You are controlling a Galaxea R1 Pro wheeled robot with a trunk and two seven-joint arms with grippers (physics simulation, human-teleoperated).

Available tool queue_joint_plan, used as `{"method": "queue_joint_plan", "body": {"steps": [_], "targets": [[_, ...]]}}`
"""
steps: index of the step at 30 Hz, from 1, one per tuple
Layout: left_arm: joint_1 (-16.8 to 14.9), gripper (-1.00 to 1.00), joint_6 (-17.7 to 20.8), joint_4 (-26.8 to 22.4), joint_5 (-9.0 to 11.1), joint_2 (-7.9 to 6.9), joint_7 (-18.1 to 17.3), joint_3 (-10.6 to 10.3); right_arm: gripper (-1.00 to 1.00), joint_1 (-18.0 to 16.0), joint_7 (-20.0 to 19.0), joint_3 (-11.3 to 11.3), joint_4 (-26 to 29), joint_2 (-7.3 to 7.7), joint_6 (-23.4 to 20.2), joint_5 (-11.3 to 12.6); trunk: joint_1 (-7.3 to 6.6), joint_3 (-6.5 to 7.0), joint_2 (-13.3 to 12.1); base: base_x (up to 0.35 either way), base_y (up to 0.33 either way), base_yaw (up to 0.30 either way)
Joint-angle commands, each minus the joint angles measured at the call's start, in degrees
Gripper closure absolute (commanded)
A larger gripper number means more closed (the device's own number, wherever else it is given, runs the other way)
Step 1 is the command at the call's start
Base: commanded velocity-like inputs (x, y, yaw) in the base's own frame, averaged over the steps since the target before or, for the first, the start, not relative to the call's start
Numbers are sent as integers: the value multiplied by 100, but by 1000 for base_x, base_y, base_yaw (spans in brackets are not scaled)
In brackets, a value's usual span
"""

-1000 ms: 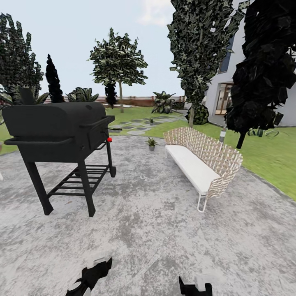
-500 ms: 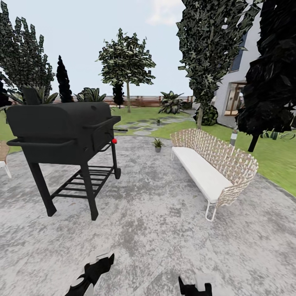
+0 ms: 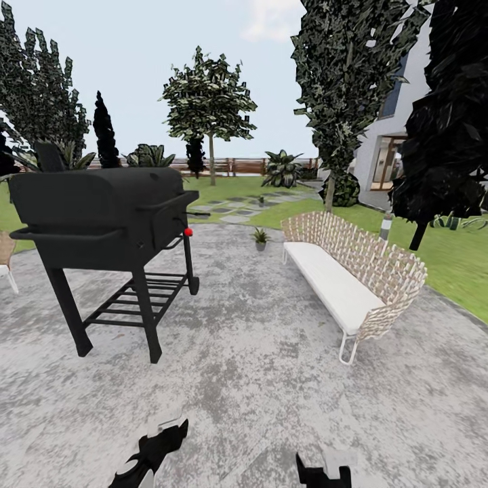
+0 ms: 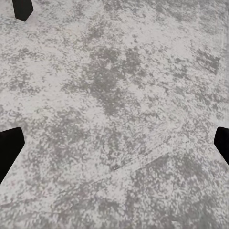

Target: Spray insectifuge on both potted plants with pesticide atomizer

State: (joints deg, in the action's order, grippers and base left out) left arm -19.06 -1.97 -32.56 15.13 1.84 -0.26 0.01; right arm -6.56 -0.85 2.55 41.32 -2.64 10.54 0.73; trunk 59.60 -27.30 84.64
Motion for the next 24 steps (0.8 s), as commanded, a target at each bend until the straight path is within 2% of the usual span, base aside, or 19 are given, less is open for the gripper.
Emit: {"method": "queue_joint_plan", "body": {"steps": [1,16,24], "targets": [[1,-100,-17,3,43,1,-2,-1,-100,-3,-10,5,-10,0,17,1,22,-27,45,1,0,0],[7,-100,-26,10,43,-10,-1,13,-100,-16,5,-25,-27,4,16,1,352,-310,646,0,0,0],[-140,-100,-29,-175,43,-72,13,50,-100,-20,6,-27,-28,16,18,6,527,-454,967,0,0,0]]}}
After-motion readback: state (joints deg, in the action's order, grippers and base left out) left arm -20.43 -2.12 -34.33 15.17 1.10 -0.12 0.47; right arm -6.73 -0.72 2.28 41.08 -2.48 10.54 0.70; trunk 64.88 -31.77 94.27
